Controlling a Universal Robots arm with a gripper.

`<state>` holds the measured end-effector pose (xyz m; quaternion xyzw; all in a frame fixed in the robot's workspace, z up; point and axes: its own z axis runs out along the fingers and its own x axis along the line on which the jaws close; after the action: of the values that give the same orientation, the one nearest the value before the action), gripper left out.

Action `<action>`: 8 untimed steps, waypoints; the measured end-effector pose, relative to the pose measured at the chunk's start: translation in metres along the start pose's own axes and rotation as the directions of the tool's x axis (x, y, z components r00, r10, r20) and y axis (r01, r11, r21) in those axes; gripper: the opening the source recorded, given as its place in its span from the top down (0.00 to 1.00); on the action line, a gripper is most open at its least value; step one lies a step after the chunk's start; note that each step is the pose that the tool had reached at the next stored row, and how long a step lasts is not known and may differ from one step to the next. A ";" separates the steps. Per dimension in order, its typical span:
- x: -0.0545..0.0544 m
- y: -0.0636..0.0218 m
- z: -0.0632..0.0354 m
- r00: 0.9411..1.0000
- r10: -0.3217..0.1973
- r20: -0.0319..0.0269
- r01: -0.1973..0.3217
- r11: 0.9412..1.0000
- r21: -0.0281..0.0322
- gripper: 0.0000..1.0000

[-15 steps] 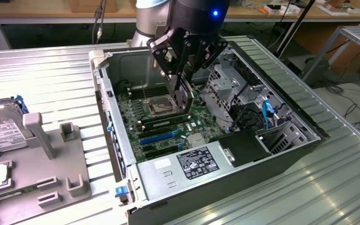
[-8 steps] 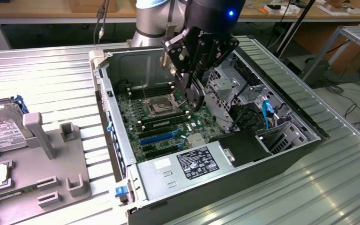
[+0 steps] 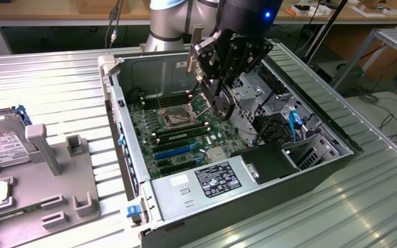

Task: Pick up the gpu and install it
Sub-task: 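Pick up the gpu and move the gpu toward the slot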

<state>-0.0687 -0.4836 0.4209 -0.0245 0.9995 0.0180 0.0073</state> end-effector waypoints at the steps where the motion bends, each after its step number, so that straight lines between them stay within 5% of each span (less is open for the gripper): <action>1: -0.001 -0.0001 0.0000 1.000 0.000 0.000 0.000 1.000 0.000 0.73; 8: -0.021 -0.0010 0.0003 1.000 0.000 -0.001 0.000 1.000 0.000 0.73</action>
<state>-0.0481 -0.4836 0.4209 -0.0245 0.9995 0.0180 0.0067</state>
